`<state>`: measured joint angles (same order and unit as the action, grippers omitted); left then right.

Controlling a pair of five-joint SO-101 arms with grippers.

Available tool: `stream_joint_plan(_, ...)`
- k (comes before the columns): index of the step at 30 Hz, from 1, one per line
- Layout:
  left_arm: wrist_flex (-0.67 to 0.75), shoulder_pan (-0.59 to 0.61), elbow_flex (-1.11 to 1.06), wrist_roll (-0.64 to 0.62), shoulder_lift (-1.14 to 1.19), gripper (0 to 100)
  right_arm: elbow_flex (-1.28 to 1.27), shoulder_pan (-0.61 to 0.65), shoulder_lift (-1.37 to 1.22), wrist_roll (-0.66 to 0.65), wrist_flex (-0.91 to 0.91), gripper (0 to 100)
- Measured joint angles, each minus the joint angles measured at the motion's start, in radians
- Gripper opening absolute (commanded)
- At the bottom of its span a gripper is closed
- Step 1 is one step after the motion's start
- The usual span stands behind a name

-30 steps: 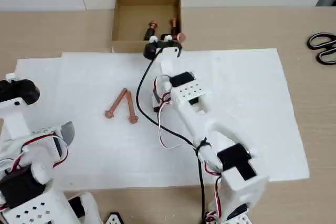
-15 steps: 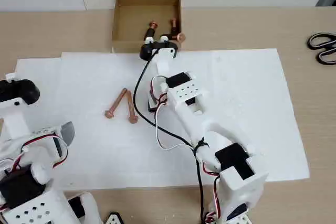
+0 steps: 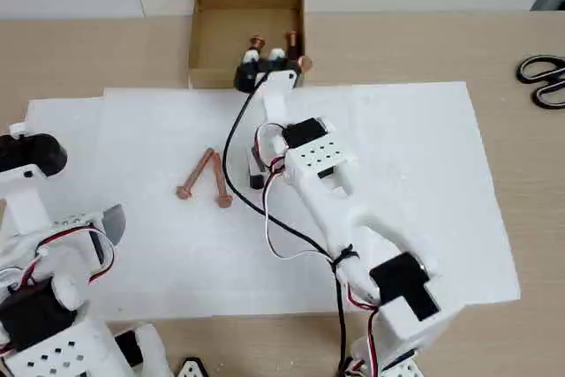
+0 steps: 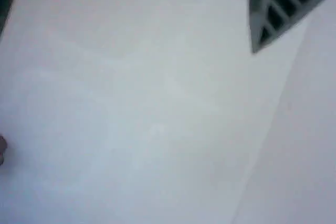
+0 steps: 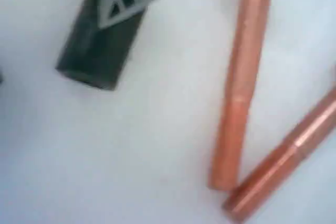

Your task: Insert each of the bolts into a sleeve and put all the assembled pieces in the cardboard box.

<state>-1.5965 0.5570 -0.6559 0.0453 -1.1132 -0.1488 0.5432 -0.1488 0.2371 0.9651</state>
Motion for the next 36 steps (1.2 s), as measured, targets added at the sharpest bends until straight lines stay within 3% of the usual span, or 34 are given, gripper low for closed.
stream_joint_plan(32,0.000,0.000,0.000,0.000,0.000,29,0.021,0.061,-0.181,0.023,-0.075,15.1)
stream_joint_plan(36,0.000,0.000,0.000,0.000,0.000,29,0.021,0.061,-0.181,0.023,-0.075,3.3)
